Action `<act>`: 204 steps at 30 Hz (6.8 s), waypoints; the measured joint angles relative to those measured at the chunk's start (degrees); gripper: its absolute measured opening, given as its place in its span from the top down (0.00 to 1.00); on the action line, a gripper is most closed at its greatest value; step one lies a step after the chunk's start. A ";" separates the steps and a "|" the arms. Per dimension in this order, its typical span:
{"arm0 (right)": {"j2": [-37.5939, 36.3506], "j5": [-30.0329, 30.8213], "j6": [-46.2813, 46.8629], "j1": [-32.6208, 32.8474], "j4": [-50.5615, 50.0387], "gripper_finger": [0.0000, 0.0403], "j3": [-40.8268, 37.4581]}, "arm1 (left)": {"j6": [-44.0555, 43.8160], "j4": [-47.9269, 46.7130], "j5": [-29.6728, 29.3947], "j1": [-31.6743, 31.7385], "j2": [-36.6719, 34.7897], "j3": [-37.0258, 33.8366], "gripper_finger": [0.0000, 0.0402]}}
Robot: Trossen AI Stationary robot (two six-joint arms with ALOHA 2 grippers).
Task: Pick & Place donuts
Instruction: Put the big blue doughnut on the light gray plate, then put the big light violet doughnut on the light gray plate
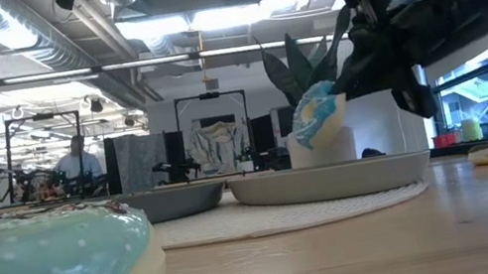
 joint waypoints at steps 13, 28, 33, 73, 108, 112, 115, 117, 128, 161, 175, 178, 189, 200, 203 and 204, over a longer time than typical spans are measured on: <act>9.99 0.35 2.86 0.22 8.87 0.93 1.59 | -1.27 -0.06 -0.39 0.00 0.00 0.00 0.38; 17.64 -0.56 5.37 0.24 8.96 0.92 3.32 | -1.27 -0.44 -0.44 0.00 0.00 0.01 0.38; 17.64 -0.80 5.34 0.24 8.92 0.84 3.32 | -1.27 -0.44 -0.44 0.00 0.00 0.00 0.38; 14.94 -10.22 -19.79 0.24 -25.54 0.51 28.55 | -0.53 -1.81 0.35 0.00 0.00 0.00 0.38; 0.00 4.57 -17.27 9.67 -84.01 0.51 31.54 | -47.07 -21.21 50.55 -12.55 18.15 0.02 0.46; 0.00 5.06 -19.18 9.64 -82.75 0.51 31.54 | -58.41 -24.95 54.72 -17.83 20.74 0.02 0.49; 0.00 7.19 -20.24 9.64 -81.53 0.51 31.53 | -66.34 -24.88 55.70 -21.58 22.89 0.02 0.51; 0.01 8.87 -20.35 9.64 -80.68 0.51 31.52 | -70.96 -24.81 56.47 -23.81 24.31 0.02 0.52; 0.02 9.98 -23.40 9.38 -78.62 0.51 31.52 | -74.75 -28.12 57.97 -28.46 27.54 2.75 0.58; 0.04 11.38 -20.24 9.37 -78.57 0.51 31.52 | -77.56 -64.26 50.88 -26.93 45.64 29.72 0.71; 0.04 11.51 -20.32 9.38 -78.58 0.51 31.52 | -79.70 -60.05 53.67 -27.47 45.62 29.72 0.41; 0.04 11.51 -20.35 9.36 -78.58 0.51 31.52 | -80.69 -60.63 54.38 -27.54 45.62 29.67 0.41; 0.04 11.95 -21.52 9.38 -77.55 0.51 31.52 | -90.13 -54.20 57.87 -27.65 45.59 21.93 0.48; 0.04 11.95 -21.66 9.36 -77.53 0.51 31.52 | -93.78 -48.43 58.42 -27.82 45.61 15.88 0.56; 0.04 11.95 -21.66 9.38 -77.53 0.51 31.52 | -93.86 -43.65 58.16 -27.82 45.62 13.97 0.59; 0.04 11.95 -21.66 9.37 -77.53 0.51 31.52 | -94.15 -42.91 58.18 -27.82 45.62 13.49 0.60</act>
